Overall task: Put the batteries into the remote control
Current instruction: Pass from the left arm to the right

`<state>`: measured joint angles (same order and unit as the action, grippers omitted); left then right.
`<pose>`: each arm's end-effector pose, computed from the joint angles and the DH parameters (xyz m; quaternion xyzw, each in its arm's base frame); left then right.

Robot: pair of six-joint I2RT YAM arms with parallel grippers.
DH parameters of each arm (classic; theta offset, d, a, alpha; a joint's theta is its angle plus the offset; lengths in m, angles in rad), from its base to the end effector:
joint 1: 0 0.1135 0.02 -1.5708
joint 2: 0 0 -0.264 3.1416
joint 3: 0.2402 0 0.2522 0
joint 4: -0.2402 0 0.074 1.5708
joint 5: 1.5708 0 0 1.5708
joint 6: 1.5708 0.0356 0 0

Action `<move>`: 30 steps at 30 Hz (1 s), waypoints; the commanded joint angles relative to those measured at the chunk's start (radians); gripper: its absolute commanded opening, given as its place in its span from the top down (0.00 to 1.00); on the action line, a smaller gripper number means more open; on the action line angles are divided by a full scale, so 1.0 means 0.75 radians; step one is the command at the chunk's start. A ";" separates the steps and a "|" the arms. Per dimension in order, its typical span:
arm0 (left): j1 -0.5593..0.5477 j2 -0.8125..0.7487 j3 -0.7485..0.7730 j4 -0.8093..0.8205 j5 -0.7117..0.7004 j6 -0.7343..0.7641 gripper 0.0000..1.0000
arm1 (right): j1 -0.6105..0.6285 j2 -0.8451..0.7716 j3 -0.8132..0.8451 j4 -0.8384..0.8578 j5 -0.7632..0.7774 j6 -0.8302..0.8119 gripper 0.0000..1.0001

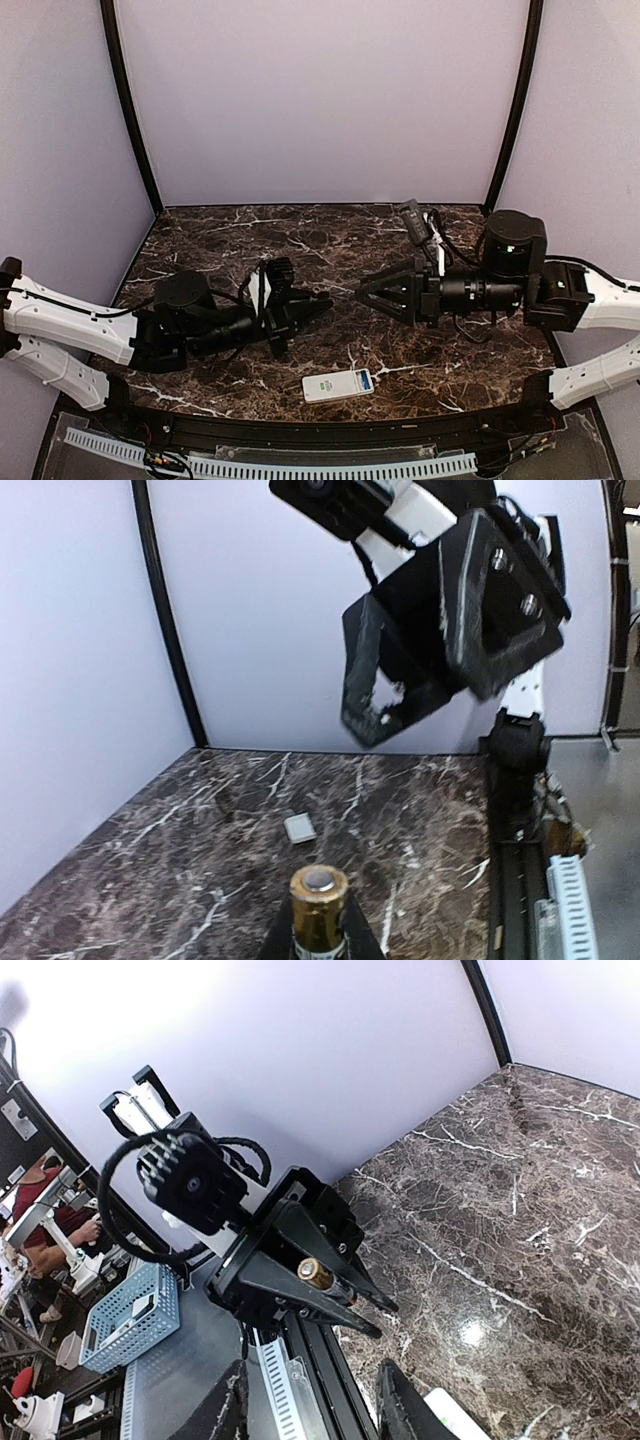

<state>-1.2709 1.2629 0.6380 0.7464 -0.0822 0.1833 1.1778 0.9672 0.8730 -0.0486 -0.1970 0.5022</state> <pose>0.0862 -0.2690 0.2837 0.4173 0.5153 -0.3638 0.6543 0.0807 0.2128 0.3520 -0.3100 0.6882 0.5349 0.3796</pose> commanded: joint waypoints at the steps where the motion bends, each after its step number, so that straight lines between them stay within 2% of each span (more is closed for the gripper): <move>1: 0.001 0.039 -0.011 0.125 0.178 -0.329 1.00 | 0.040 0.053 -0.035 0.226 0.049 -0.040 0.60; 13: 0.001 0.067 -0.025 0.200 0.188 -0.389 1.00 | 0.069 0.248 0.065 0.266 0.019 -0.135 0.67; 21: 0.003 0.077 -0.027 0.209 0.197 -0.388 1.00 | 0.073 0.297 0.072 0.300 0.004 -0.142 0.81; 27: 0.012 0.081 -0.029 0.202 0.198 -0.422 1.00 | 0.075 0.346 0.100 0.273 -0.006 -0.145 0.82; 30: 0.024 0.080 -0.039 0.217 0.206 -0.454 1.00 | 0.075 0.364 0.109 0.260 -0.005 -0.144 0.91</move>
<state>-1.2648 1.3270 0.6292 0.8669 0.0502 -0.1230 1.2259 1.2194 0.9253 0.1413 -0.1913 0.4004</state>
